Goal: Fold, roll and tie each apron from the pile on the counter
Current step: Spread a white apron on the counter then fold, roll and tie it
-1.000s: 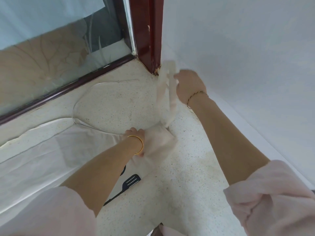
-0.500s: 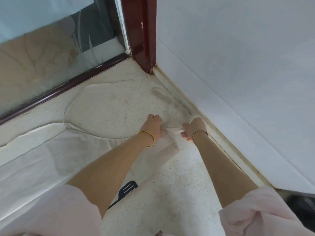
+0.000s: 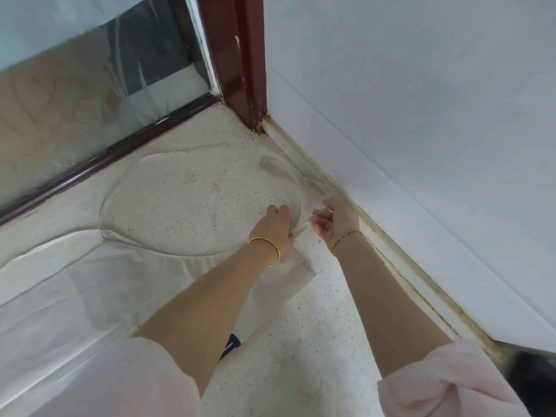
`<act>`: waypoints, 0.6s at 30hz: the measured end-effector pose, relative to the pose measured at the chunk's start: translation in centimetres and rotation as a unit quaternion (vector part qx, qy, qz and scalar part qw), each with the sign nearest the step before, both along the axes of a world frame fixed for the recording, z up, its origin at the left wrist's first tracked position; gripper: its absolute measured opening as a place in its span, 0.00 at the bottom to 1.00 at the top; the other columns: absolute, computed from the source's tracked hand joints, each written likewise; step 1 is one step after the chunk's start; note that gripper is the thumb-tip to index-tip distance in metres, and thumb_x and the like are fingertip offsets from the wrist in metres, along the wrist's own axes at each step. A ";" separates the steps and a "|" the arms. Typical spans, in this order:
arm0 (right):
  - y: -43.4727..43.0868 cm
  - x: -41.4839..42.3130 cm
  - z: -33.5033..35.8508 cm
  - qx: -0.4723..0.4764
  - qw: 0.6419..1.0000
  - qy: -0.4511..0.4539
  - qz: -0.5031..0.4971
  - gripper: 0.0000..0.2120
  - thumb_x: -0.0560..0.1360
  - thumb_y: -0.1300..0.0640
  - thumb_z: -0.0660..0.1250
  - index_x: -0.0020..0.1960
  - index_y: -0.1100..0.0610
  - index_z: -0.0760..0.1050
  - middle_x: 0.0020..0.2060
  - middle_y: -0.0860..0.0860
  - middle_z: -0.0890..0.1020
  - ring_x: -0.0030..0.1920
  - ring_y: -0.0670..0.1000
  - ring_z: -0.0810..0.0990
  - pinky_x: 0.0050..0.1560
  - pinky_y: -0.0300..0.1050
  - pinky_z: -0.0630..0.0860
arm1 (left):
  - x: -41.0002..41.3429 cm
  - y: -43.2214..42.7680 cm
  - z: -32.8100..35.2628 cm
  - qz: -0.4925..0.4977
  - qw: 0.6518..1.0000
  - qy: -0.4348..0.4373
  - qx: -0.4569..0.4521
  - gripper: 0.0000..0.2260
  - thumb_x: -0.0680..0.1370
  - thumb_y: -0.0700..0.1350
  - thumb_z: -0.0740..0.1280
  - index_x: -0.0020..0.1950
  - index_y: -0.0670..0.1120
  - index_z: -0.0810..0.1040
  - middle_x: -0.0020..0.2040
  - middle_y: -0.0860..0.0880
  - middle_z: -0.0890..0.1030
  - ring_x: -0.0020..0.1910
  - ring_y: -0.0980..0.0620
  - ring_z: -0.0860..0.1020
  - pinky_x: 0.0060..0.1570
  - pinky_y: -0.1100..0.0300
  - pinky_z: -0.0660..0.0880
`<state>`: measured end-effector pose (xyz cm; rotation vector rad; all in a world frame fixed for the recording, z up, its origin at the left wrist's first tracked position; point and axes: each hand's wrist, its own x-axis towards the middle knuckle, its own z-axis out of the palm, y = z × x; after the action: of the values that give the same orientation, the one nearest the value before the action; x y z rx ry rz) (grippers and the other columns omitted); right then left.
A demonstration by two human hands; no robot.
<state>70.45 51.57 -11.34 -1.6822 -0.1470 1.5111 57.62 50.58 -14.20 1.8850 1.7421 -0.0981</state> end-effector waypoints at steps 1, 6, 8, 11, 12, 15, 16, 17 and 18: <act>-0.2 -0.1 0.4 0.001 0.998 0.047 -0.038 0.02 0.73 0.68 0.62 0.43 0.65 0.73 0.33 0.59 0.78 0.29 0.53 0.78 0.32 0.43 0.78 | 0.0 -0.1 -0.1 0.003 1.000 -0.001 0.006 0.15 0.77 0.44 0.64 0.60 0.40 0.67 0.58 0.42 0.68 0.46 0.43 0.77 0.42 0.56 0.72; -1.5 0.1 -0.3 -0.004 0.993 0.082 -0.088 0.14 0.71 0.71 0.69 0.55 0.66 0.73 0.34 0.60 0.81 0.29 0.50 0.82 0.32 0.41 0.81 | 0.0 -0.5 -0.3 0.034 0.999 -0.018 0.028 0.11 0.79 0.44 0.63 0.58 0.40 0.68 0.56 0.42 0.70 0.44 0.44 0.76 0.41 0.56 0.71; -1.3 0.2 -0.6 -0.015 0.997 0.017 -0.072 0.15 0.71 0.70 0.68 0.57 0.65 0.73 0.31 0.56 0.78 0.25 0.48 0.77 0.28 0.38 0.75 | 0.1 -0.6 0.1 0.059 0.997 -0.036 0.026 0.10 0.77 0.40 0.61 0.57 0.39 0.68 0.55 0.42 0.70 0.41 0.44 0.74 0.40 0.56 0.69; -0.8 0.3 -0.4 -0.018 0.997 -0.074 -0.032 0.18 0.71 0.68 0.63 0.59 0.65 0.63 0.29 0.52 0.70 0.26 0.47 0.67 0.25 0.38 0.64 | -0.1 -0.6 0.5 0.114 0.990 -0.084 0.027 0.10 0.75 0.35 0.61 0.55 0.40 0.67 0.52 0.43 0.72 0.42 0.41 0.75 0.39 0.54 0.70; -0.6 0.4 -0.5 -0.009 0.996 -0.084 -0.017 0.13 0.70 0.68 0.62 0.37 0.54 0.60 0.28 0.52 0.69 0.26 0.47 0.65 0.24 0.37 0.62 | -0.3 -0.5 0.6 0.139 0.984 -0.108 0.024 0.10 0.74 0.35 0.61 0.54 0.42 0.67 0.49 0.44 0.73 0.43 0.42 0.76 0.39 0.53 0.70; -0.5 0.1 0.2 0.013 0.999 -0.038 -0.020 0.07 0.72 0.68 0.61 0.39 0.59 0.72 0.27 0.50 0.68 0.22 0.46 0.64 0.22 0.35 0.61 | -0.7 -0.4 0.8 0.189 0.967 -0.168 0.003 0.10 0.73 0.35 0.62 0.53 0.44 0.68 0.39 0.51 0.72 0.40 0.47 0.74 0.40 0.55 0.71; -0.4 0.0 0.3 0.021 0.999 -0.025 -0.026 0.06 0.72 0.68 0.61 0.40 0.59 0.73 0.27 0.50 0.69 0.21 0.45 0.64 0.22 0.35 0.63 | -0.7 -0.3 1.1 0.195 0.964 -0.181 -0.006 0.10 0.73 0.36 0.62 0.52 0.43 0.69 0.37 0.51 0.72 0.39 0.48 0.73 0.40 0.55 0.71; -0.3 -0.1 0.5 0.026 0.999 -0.016 -0.029 0.06 0.73 0.68 0.61 0.42 0.60 0.75 0.28 0.50 0.70 0.21 0.45 0.65 0.22 0.35 0.65 | -0.7 -0.1 1.4 0.196 0.961 -0.196 -0.015 0.09 0.72 0.36 0.63 0.51 0.42 0.70 0.38 0.50 0.73 0.39 0.47 0.73 0.40 0.54 0.71; -0.3 -0.1 0.6 0.034 0.999 -0.006 -0.033 0.07 0.73 0.69 0.61 0.44 0.60 0.75 0.29 0.51 0.71 0.22 0.45 0.66 0.22 0.35 0.67 | -0.7 0.1 1.7 0.198 0.955 -0.218 -0.027 0.10 0.71 0.37 0.64 0.52 0.41 0.72 0.40 0.47 0.75 0.40 0.47 0.74 0.42 0.53 0.73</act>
<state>70.39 51.28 -10.77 -1.6275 -0.1456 1.4328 56.90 50.69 -12.52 1.3526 1.7347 0.3894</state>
